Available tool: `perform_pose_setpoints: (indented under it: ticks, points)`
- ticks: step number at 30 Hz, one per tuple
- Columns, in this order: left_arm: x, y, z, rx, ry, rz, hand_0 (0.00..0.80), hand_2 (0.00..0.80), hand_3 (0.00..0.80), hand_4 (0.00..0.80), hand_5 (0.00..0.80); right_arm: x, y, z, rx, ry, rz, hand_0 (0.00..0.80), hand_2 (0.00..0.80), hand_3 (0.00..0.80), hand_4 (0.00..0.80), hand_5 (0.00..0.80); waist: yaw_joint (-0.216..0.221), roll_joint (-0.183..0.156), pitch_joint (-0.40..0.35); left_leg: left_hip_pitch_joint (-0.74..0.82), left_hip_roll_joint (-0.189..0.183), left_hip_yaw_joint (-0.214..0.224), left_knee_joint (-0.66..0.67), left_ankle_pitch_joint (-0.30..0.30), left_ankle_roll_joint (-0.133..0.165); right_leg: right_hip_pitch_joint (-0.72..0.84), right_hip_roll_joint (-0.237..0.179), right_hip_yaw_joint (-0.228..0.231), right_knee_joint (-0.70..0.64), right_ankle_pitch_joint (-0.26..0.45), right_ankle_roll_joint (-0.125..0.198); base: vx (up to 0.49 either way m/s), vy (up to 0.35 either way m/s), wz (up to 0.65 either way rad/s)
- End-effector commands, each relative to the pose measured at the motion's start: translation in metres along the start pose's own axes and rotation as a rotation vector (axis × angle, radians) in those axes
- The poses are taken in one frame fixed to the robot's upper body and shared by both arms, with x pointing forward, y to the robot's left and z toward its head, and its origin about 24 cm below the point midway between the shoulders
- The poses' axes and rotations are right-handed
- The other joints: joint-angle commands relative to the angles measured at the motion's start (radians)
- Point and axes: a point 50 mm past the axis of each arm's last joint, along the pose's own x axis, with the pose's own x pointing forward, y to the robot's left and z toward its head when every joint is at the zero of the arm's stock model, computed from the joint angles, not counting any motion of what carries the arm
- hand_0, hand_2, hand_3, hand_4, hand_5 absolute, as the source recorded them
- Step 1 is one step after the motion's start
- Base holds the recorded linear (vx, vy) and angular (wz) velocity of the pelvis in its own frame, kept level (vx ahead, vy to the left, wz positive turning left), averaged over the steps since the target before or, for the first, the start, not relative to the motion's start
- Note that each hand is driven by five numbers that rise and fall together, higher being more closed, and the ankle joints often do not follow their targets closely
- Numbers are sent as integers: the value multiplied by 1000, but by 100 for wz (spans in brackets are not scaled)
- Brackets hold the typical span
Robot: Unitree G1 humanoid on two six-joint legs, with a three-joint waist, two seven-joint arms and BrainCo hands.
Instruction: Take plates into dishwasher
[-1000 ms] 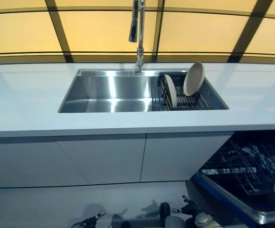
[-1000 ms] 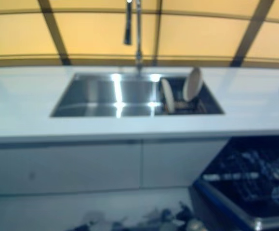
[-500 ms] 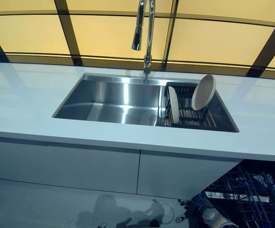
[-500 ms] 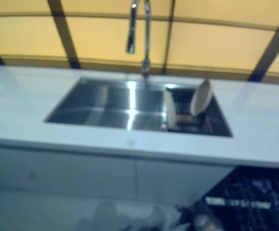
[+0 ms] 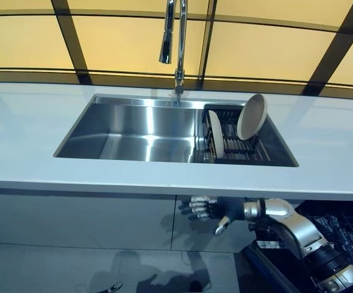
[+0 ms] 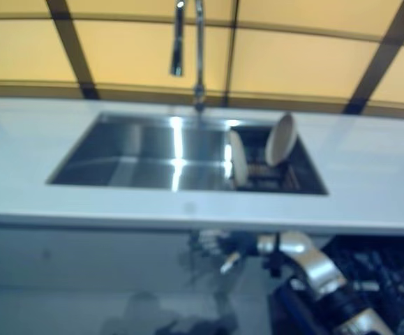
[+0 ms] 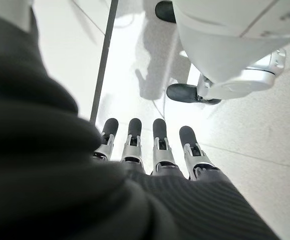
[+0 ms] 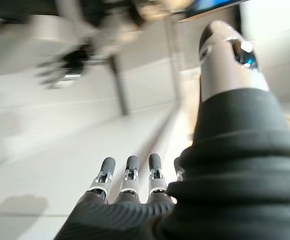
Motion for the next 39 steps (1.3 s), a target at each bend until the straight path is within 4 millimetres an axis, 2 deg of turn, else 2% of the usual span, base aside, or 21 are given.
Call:
perform_pose_setpoints:
  ticks: [1,2,6,9,13,15,16,18,19,22,24,26,27,28,29,30,31,32,33,34,39]
  points:
    - [-1,9,0,34,11,14,0,0,0,0,0,5,-7,64,-27,-333,49,0,0,0,0,0,-31,-29,1,-10,-37,6,16,-4,67,-67,-138,6,88,31,127,-9,16,-16]
    - [-1,8,0,35,11,13,0,0,0,0,0,4,-8,69,-18,-368,41,0,0,0,0,0,-31,-28,0,-9,-36,7,17,-6,67,-68,-138,7,89,31,128,-1,19,-7]
    - [0,4,-2,67,21,-7,0,0,0,0,0,-10,-28,115,125,-777,-59,0,0,0,0,0,-32,-17,-12,9,-39,3,19,-24,72,-58,-140,12,93,21,129,19,13,-2]
    - [1,-1,-1,91,24,-19,0,0,0,0,0,-32,-51,133,134,-918,-341,0,0,0,0,0,-29,-11,-19,20,-42,-5,22,-34,73,-49,-144,10,99,15,130,59,9,0]
    - [1,-4,-1,101,31,-21,0,0,0,0,0,-90,-85,153,-7,-895,-915,0,0,0,0,0,-30,-7,-19,36,-43,0,20,-38,69,-43,-150,-1,108,15,132,67,4,1]
    - [1,-1,-3,91,42,-7,0,0,0,0,0,-130,-97,170,-98,-852,-1241,0,0,0,0,0,-23,-8,-18,44,-40,15,13,-32,62,-42,-161,-38,118,21,137,64,-26,-2]
    - [0,1,-3,83,42,-1,0,0,0,0,0,-143,-102,179,-120,-832,-1328,0,0,0,0,0,-15,-9,-12,49,-39,27,12,-28,59,-44,-172,-67,134,30,143,40,-34,-22]
    - [0,4,-1,52,37,20,0,0,0,0,0,-161,-106,202,-243,-800,-1560,0,0,0,0,0,17,-7,-4,47,-30,58,11,-9,52,-32,-191,-142,151,20,143,-5,-38,-53]
    - [0,5,0,49,35,23,0,0,0,0,0,-163,-106,210,-255,-804,-1589,0,0,0,0,0,20,-7,-2,47,-30,58,12,-8,51,-29,-189,-143,149,18,141,-3,-58,-76]
    - [0,8,10,40,27,48,0,0,0,0,0,-178,-101,256,-382,-772,-1812,0,0,0,0,0,43,-23,-2,32,-29,35,62,-26,45,-21,-170,-141,140,-2,115,37,-96,-62]
    - [0,9,13,21,24,54,0,0,0,0,0,-175,-99,277,-525,-665,-1903,0,0,0,0,0,47,-40,-8,26,-12,32,154,-52,26,-23,-158,-139,139,-15,86,44,-85,-23]
    - [1,2,13,6,17,48,0,0,0,0,0,-166,-98,291,-638,-519,-1978,0,0,0,0,0,69,-57,4,-104,14,19,408,80,-11,18,-134,-141,113,-25,42,19,-84,-12]
    - [2,-2,13,-1,11,39,0,0,0,0,0,-164,-98,294,-631,-490,-1984,0,0,0,0,0,85,-63,15,-189,11,0,507,141,-21,39,-128,-137,102,-29,27,37,-17,-26]
    - [3,-6,14,-6,6,29,0,0,0,0,0,-160,-100,296,-617,-466,-1977,0,0,0,0,0,104,-62,26,-252,-6,-18,527,160,-28,64,-123,-129,95,-40,21,103,100,-48]
    - [4,-11,16,-9,4,21,0,0,0,0,0,-156,-100,297,-617,-449,-1984,0,0,0,0,0,125,-50,32,-294,-35,-15,449,164,-31,93,-112,-121,87,-53,30,145,166,-54]
    - [4,-13,17,-9,3,15,0,0,0,0,0,-153,-101,298,-629,-432,-1986,0,0,0,0,0,139,-41,40,-301,-43,1,384,173,-32,115,-107,-113,80,-59,38,184,190,-11]
    - [4,-11,22,-2,0,16,0,0,0,0,0,-146,-104,297,-636,-400,-1948,0,0,0,0,0,149,-38,49,-343,-23,30,320,216,-28,147,-91,-87,81,-79,41,130,123,20]
    - [4,-12,26,2,1,15,0,0,0,0,0,-143,-104,298,-631,-395,-1926,0,0,0,0,0,146,-48,43,-317,-38,42,307,151,-5,136,-106,-92,83,-78,44,134,163,24]
    - [4,-14,34,-5,1,11,0,0,0,0,0,-135,-104,301,-619,-380,-1873,0,0,0,0,0,141,-41,35,-274,-59,33,215,109,10,128,-114,-93,91,-79,55,73,153,-6]
    - [4,-15,40,-9,-10,9,0,0,0,0,0,-134,-105,299,-634,-347,-1851,0,0,0,0,0,136,-38,37,-251,-62,20,194,94,25,111,-121,-92,106,-80,55,91,169,-17]
    - [4,-12,40,-22,-27,45,0,0,0,0,0,-148,-111,289,-631,-256,-1840,0,0,0,0,0,137,-46,-6,-151,-71,9,65,96,37,106,-127,-124,84,-76,71,109,55,-17]
